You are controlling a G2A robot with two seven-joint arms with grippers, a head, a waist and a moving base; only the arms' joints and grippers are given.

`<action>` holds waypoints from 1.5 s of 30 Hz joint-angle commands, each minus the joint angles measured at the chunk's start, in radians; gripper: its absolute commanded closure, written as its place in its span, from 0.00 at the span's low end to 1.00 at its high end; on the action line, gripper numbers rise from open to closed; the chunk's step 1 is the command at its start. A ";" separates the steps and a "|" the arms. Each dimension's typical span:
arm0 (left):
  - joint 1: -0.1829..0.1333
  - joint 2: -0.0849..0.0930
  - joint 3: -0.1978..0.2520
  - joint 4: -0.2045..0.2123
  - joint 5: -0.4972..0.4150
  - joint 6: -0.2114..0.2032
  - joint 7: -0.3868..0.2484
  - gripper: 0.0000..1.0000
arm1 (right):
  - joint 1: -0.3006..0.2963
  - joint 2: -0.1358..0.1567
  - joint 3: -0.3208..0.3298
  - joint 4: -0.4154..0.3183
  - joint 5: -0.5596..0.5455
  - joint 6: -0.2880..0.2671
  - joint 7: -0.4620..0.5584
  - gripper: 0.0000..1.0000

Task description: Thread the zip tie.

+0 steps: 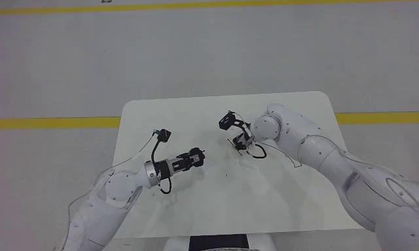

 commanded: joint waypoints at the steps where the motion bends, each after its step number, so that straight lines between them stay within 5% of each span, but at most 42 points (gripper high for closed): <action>1: 0.000 0.000 0.000 0.000 0.000 0.000 0.000 1.00 | 0.003 -0.001 -0.005 0.003 0.008 0.000 -0.003 0.89; 10: 0.000 0.000 0.000 0.000 0.000 0.000 0.000 1.00 | 0.014 -0.004 -0.031 0.014 0.031 0.000 -0.012 0.94; 25: 0.000 0.000 0.000 0.000 0.000 0.000 0.000 1.00 | 0.027 -0.009 -0.066 0.030 0.059 0.000 -0.023 0.88; 35: 0.000 0.000 0.000 0.000 0.000 0.000 0.000 1.00 | 0.035 -0.015 -0.083 0.043 0.080 0.000 -0.033 1.00; 45: 0.000 0.000 0.000 0.000 0.000 0.000 0.000 1.00 | 0.045 0.023 -0.063 0.020 0.108 0.000 -0.084 1.00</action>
